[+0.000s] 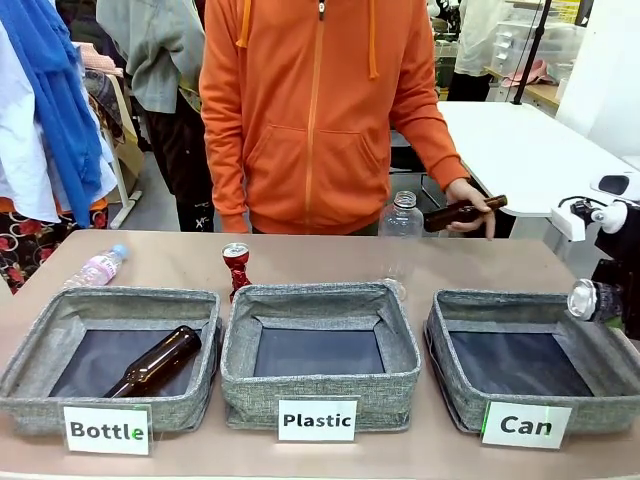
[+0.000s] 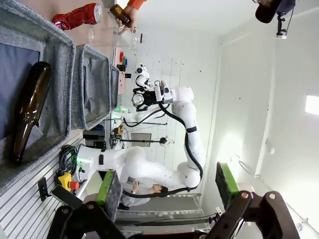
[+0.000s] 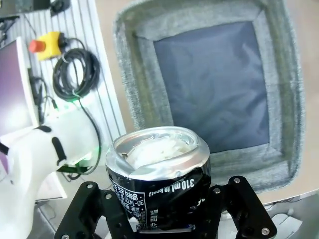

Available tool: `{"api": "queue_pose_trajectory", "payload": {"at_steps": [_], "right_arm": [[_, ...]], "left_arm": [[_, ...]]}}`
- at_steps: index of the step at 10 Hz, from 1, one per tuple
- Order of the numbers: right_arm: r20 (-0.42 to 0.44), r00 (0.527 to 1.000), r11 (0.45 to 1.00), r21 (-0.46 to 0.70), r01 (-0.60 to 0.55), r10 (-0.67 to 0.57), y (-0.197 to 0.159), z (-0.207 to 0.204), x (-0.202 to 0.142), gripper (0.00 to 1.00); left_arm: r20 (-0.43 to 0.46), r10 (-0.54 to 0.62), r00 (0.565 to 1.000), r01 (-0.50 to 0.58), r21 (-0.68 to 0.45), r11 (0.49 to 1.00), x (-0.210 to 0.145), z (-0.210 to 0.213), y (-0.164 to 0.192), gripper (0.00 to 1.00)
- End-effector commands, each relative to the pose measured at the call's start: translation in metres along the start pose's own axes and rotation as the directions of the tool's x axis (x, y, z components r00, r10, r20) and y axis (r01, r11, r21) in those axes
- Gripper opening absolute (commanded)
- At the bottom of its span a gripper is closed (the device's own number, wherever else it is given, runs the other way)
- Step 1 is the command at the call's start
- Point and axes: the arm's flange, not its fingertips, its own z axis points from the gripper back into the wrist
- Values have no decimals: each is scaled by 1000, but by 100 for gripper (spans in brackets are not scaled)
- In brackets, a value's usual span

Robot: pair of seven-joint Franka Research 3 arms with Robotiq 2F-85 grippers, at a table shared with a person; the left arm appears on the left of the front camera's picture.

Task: Sort the can waste into the basket.
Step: Pick up the can waste from the table and place it in the right Fabric basket.

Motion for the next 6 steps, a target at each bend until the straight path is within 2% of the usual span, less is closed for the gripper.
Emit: {"api": "queue_pose_trajectory", "payload": {"at_steps": [1, 2, 3, 4, 6], "right_arm": [[51, 995, 996, -12, -85, 85, -9, -2, 4, 0], [51, 993, 994, -5, -106, 106, -13, -1, 5, 57], [59, 992, 994, -9, -108, 108, -14, 0, 6, 57], [71, 991, 993, -16, -113, 114, -14, 2, 8, 100], [94, 987, 992, -20, -129, 130, -16, 4, 11, 100]], "left_arm": [[-3, -3, 1000, 3, -15, 1000, -2, 1, -3, 100], [-3, -3, 1000, 3, -15, 1000, -2, 1, -3, 100], [-3, -3, 1000, 3, -15, 1000, -2, 1, -3, 100], [-3, -3, 1000, 3, -15, 1000, -2, 1, -3, 100], [-3, -3, 1000, 3, -15, 1000, -2, 1, -3, 100]]}}
